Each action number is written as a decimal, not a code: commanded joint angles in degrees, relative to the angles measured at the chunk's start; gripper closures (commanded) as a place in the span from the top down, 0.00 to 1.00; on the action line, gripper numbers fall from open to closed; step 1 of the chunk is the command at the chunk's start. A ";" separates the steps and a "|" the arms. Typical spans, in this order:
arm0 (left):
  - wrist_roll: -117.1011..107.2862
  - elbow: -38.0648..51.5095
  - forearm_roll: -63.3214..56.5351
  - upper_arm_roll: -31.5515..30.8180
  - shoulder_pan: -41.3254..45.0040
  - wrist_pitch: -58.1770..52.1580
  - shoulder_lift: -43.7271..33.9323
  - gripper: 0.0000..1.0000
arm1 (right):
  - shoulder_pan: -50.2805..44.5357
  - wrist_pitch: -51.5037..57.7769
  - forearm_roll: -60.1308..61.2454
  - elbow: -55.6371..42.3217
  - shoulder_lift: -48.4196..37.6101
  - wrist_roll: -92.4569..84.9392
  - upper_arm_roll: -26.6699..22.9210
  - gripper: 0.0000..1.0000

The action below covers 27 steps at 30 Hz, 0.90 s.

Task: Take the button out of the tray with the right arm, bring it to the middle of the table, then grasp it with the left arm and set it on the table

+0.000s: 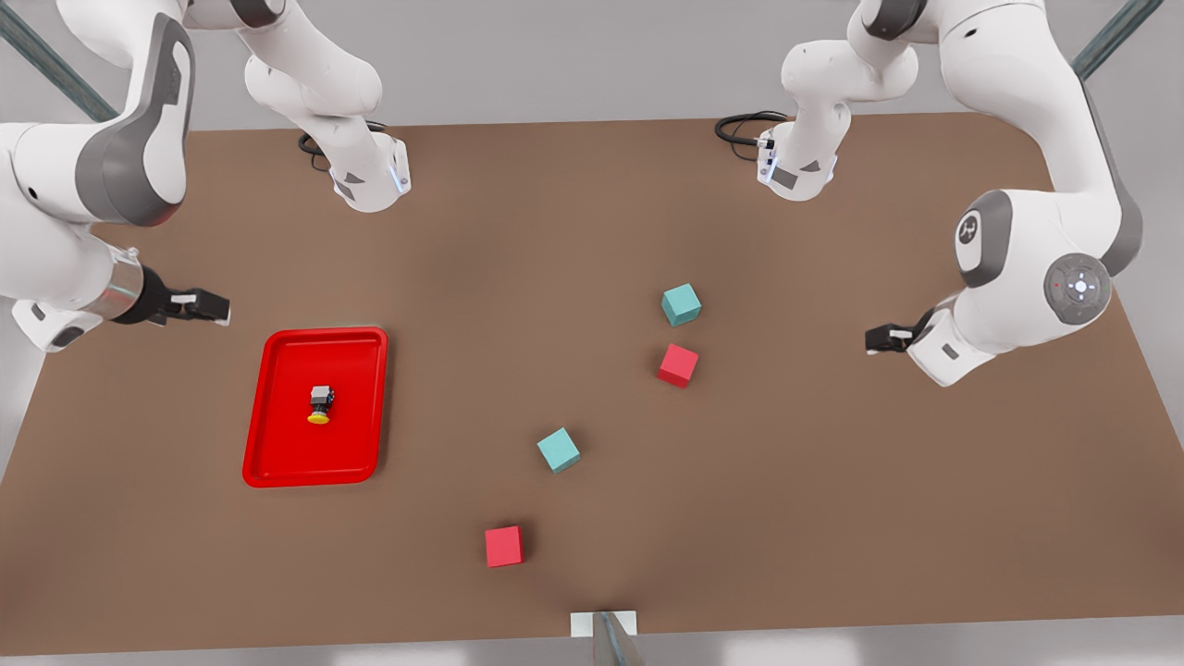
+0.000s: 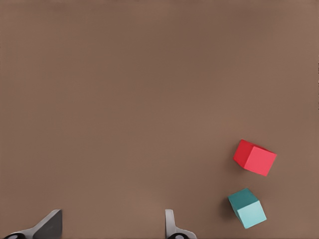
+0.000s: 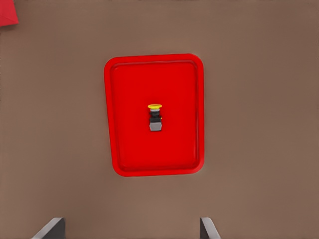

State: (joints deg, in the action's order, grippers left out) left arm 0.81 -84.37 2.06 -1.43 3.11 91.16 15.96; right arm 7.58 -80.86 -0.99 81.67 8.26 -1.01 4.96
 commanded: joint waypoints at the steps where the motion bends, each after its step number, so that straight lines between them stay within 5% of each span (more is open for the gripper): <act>1: -0.02 0.26 -0.22 0.02 0.40 3.85 -0.06 1.00 | 0.15 -3.25 0.02 -0.02 0.00 -0.92 0.05 1.00; 14: -6.52 4.57 -1.80 0.46 2.07 -4.06 -0.85 1.00 | -6.53 -20.82 -0.24 0.86 15.81 8.57 3.65 1.00; 20: -6.35 4.92 -2.77 0.55 1.98 -3.80 -0.67 1.00 | -0.29 -40.68 -1.56 21.41 11.96 2.86 3.83 1.00; 24: -6.52 4.83 -2.77 0.46 2.07 -3.53 -0.50 1.00 | 12.89 -50.80 -7.62 32.15 10.81 -8.04 11.47 1.00; 26: -6.52 4.83 -2.77 0.46 1.98 -3.53 -0.50 1.00 | 23.00 -51.33 -13.95 32.94 12.39 -7.42 22.11 1.00; 27: -6.52 4.83 -2.77 0.46 2.07 -3.53 -0.50 1.00 | 23.26 -53.61 -14.74 33.64 12.92 -7.34 22.11 1.00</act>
State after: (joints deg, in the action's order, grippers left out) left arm -3.80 -79.57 -0.63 -0.96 5.18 87.84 15.53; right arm 29.29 -124.83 -10.82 115.47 20.81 -0.86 25.38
